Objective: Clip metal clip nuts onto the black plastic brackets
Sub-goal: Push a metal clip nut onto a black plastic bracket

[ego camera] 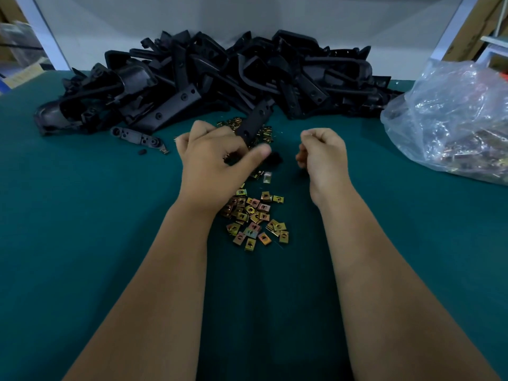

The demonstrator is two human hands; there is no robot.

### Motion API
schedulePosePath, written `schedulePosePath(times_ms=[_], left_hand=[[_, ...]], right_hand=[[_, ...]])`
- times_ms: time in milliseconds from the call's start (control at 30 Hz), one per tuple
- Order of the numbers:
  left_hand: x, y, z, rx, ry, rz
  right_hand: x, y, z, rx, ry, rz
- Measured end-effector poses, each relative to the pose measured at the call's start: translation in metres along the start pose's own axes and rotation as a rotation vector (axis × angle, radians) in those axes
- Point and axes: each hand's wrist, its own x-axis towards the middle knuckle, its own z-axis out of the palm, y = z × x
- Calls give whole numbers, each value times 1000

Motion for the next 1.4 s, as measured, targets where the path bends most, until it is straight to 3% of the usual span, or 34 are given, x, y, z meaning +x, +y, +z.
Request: schedulePosePath(times_ms=[133, 233, 467, 667, 733, 833, 967, 1033, 1400], left_hand=[[10, -7, 2, -28, 136, -320], [13, -11, 6, -6, -31, -467], [13, -12, 10, -5, -186, -434], [14, -10, 15, -167, -92, -389], [16, -9, 14, -255, 7, -433], [19, -8, 12, -552, 150, -632], [21, -3, 8, -1163, 186, -853], [23, -1, 10, -1315, 183, -890], [24, 3, 13, -1361, 47, -897]], right_hand=[[-4, 0, 4, -2, -13, -5], [-6, 1, 7, -54, 6, -14], [-9, 4, 18, -336, -8, -83], [-13, 2, 21, -15, -46, -32], [-17, 0, 26, 118, -29, 7], [-21, -2, 34, 326, -62, 106], [-24, -2, 37, 416, -117, 133], [-25, -1, 35, 446, -128, 117], [-28, -3, 39, 459, -319, 63]])
